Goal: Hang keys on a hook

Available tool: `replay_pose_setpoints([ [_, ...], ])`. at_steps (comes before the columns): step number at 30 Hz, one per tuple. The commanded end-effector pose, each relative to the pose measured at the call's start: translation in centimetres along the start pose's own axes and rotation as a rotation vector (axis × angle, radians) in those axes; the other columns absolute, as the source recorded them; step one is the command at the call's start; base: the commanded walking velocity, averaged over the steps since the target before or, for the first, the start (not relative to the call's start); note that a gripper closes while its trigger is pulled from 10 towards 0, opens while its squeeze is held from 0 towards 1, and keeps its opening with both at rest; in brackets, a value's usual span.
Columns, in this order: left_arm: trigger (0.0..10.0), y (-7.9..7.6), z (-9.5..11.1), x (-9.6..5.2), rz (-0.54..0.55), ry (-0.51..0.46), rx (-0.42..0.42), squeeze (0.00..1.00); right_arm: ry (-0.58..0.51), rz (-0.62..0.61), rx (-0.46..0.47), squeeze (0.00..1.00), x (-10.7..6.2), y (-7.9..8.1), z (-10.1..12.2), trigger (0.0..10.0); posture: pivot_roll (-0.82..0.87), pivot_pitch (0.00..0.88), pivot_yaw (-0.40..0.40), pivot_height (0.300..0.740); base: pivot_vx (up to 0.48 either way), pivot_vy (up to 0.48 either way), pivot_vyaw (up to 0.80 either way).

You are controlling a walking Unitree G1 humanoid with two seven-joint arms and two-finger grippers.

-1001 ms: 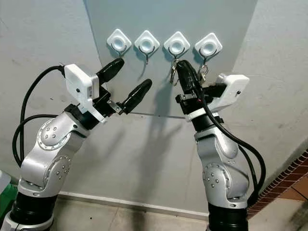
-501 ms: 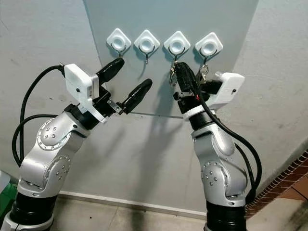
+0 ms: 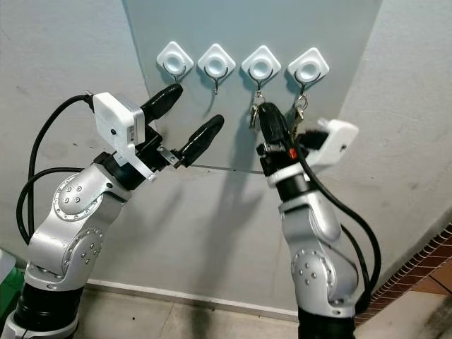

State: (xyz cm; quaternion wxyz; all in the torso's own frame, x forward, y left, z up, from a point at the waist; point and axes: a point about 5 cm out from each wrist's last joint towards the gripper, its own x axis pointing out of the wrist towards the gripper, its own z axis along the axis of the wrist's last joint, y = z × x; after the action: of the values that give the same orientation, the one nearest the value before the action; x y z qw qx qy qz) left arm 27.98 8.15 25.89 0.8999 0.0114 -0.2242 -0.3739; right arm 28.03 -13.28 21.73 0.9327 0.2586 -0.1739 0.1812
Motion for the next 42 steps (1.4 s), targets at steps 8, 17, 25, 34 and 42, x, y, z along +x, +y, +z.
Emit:
replay_pose_setpoints([
  [8, 10.0, 0.1, 0.4, 0.0, -0.005, -0.004, 0.002, 0.00, -0.003, -0.006, -0.024, 0.00, -0.3, -0.2, -0.4, 10.0, -0.05, 0.000, 0.034, 0.740, 0.000, 0.000, 0.00],
  [17, 10.0, 0.1, 0.4, 0.0, -0.001, -0.002, 0.001, 0.00, 0.010, 0.015, -0.072, 0.00, -0.7, -0.3, -0.9, 10.0, -0.04, 0.000, 0.034, 0.740, 0.000, 0.000, 0.00],
  [25, 10.0, 0.3, -1.8, -1.1, 0.035, 0.061, -0.021, 0.00, 0.155, 0.003, -0.205, 0.00, -3.1, -2.1, -4.2, 10.0, -0.04, 0.000, 0.031, 0.740, 0.000, 0.000, 0.00],
  [34, 10.0, 0.8, -8.2, -4.5, 0.165, 0.260, -0.036, 0.00, 0.331, -0.079, -0.275, 0.00, -6.8, -5.3, -8.5, 10.0, -0.05, 0.000, 0.030, 0.740, 0.000, 0.000, 0.00],
  [42, 10.0, 1.1, -16.9, -10.9, 0.392, 0.581, -0.130, 0.00, 0.617, -0.286, -0.358, 1.00, -12.7, -10.5, -13.1, 10.0, -0.06, 0.000, 0.030, 0.740, 0.000, 0.000, 0.00],
])
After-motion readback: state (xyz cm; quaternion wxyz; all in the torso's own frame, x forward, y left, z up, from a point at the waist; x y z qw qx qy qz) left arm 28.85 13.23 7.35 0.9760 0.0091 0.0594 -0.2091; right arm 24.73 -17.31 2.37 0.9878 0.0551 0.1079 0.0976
